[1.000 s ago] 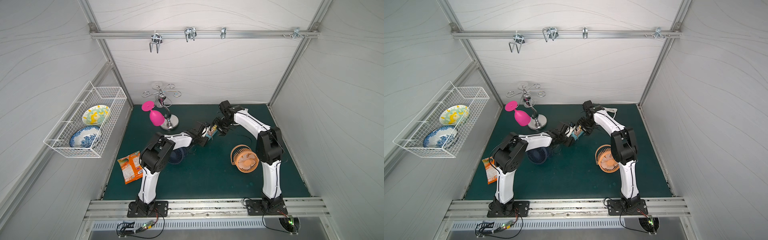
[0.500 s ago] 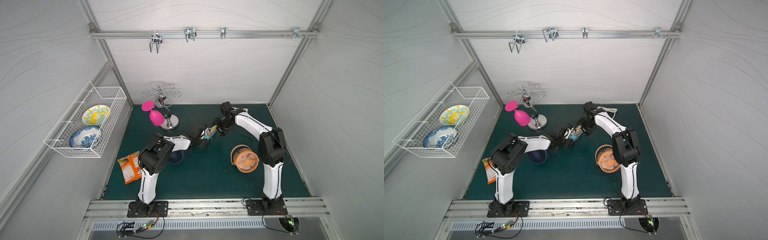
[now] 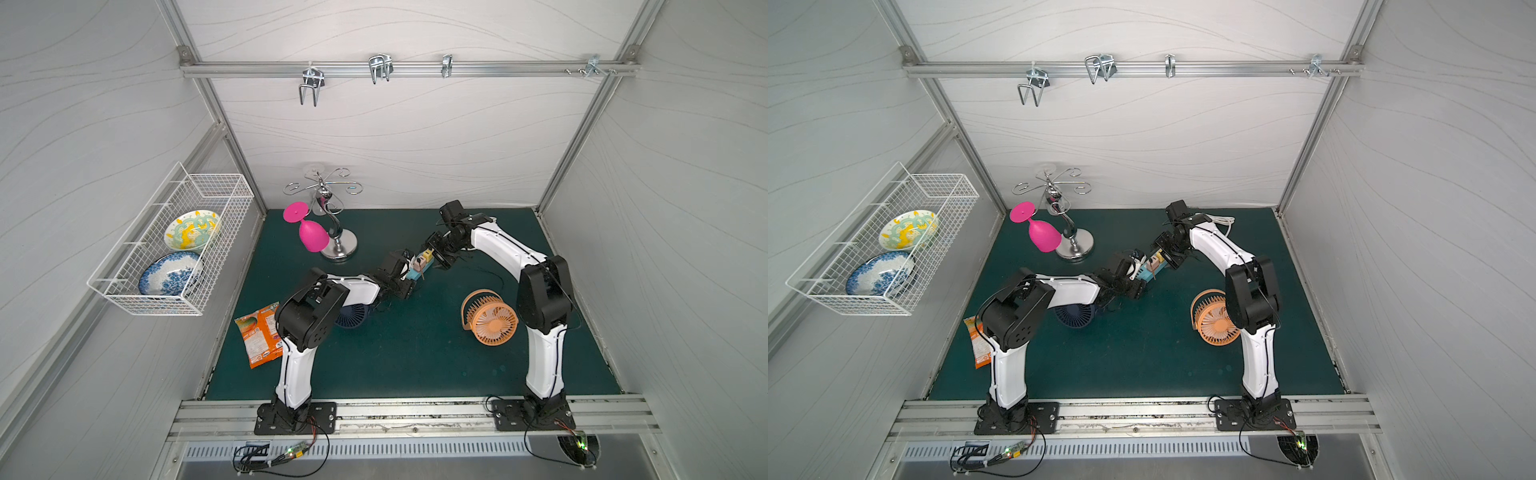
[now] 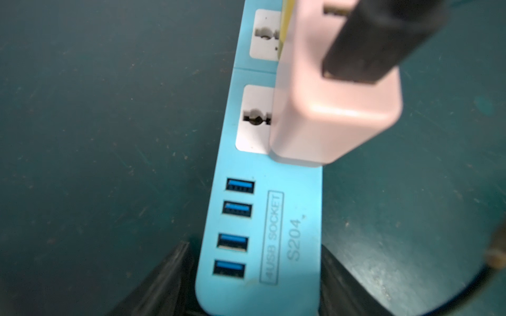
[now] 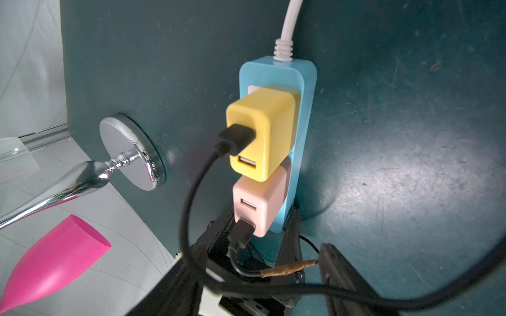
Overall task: Unplug the desk fan from the power strip
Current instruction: Remove the plug from the socket.
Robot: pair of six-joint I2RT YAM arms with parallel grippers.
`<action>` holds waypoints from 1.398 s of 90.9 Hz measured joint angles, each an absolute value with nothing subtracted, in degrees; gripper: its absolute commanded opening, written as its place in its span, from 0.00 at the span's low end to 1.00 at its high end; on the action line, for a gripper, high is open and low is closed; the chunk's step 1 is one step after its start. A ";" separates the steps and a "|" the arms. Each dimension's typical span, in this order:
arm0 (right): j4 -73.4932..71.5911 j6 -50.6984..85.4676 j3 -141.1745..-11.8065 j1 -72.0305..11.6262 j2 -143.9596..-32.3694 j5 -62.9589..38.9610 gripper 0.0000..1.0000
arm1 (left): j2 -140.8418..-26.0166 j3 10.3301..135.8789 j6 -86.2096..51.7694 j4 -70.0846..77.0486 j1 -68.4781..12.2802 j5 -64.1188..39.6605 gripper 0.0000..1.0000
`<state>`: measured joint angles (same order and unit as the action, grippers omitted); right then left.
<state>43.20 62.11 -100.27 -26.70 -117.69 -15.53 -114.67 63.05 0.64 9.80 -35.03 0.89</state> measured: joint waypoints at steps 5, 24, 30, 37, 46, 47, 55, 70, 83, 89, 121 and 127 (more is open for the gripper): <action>43.18 62.08 -100.09 -26.65 -117.69 -15.62 0.69 | -114.67 62.50 0.86 11.05 -35.05 0.86 0.79; 42.78 61.98 -99.59 -26.55 -117.69 -15.79 0.69 | -114.67 59.72 0.89 16.97 -35.05 0.21 0.76; 42.70 61.91 -99.20 -26.55 -117.69 -15.79 0.69 | -114.69 59.75 0.89 17.85 -35.05 0.05 0.74; 42.61 61.67 -98.80 -26.52 -117.69 -15.79 0.69 | -114.69 59.75 0.91 18.85 -35.05 -0.27 0.71; 42.54 61.49 -98.72 -26.39 -117.69 -15.92 0.69 | -114.80 60.03 0.99 18.94 -35.05 -0.93 0.63; 42.54 61.47 -98.72 -26.37 -117.69 -15.90 0.69 | -114.83 60.10 0.93 18.94 -35.05 -1.06 0.63; 42.70 61.32 -98.87 -26.17 -117.71 -15.90 0.69 | -114.98 60.55 1.08 18.81 -35.05 -1.56 0.61; 44.60 60.40 -102.63 -25.76 -118.96 -15.59 0.70 | -115.33 61.10 1.19 19.00 -35.05 -2.22 0.50; 45.74 59.83 -106.08 -25.52 -120.42 -15.42 0.70 | -115.35 61.10 1.28 19.03 -35.20 -2.20 0.45; 46.17 59.57 -107.18 -25.52 -121.23 -15.44 0.70 | -115.35 61.10 1.26 19.05 -35.22 -2.15 0.45; 49.10 58.37 -111.20 -25.52 -125.91 -16.43 0.65 | -115.35 60.69 1.06 20.03 -35.29 -2.07 0.42; 49.69 58.00 -112.20 -25.52 -126.76 -16.91 0.64 | -115.35 60.66 1.06 20.05 -35.31 -2.07 0.42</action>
